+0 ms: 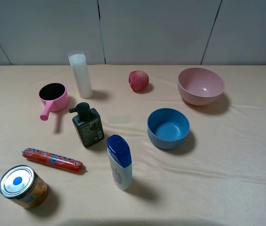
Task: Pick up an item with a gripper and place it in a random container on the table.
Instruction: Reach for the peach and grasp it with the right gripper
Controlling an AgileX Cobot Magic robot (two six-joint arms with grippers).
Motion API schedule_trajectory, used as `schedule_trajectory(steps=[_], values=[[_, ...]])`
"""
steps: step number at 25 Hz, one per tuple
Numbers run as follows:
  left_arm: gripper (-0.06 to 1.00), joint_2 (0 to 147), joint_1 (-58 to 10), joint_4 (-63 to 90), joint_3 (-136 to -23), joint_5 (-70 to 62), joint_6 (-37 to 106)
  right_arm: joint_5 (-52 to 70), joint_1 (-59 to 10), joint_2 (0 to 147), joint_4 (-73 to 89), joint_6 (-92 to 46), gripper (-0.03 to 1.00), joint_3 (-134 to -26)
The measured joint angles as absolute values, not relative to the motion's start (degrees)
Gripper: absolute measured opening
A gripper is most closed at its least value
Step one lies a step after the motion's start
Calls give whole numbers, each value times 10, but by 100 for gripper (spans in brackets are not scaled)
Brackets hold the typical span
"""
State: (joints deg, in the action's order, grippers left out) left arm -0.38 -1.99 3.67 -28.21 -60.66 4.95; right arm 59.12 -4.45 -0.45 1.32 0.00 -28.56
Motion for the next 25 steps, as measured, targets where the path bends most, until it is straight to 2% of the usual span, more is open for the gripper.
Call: schedule_trajectory(steps=[25], values=[[100, -4, -20, 37, -282, -607, 49, 591, -45, -4, 0, 20, 69, -286]])
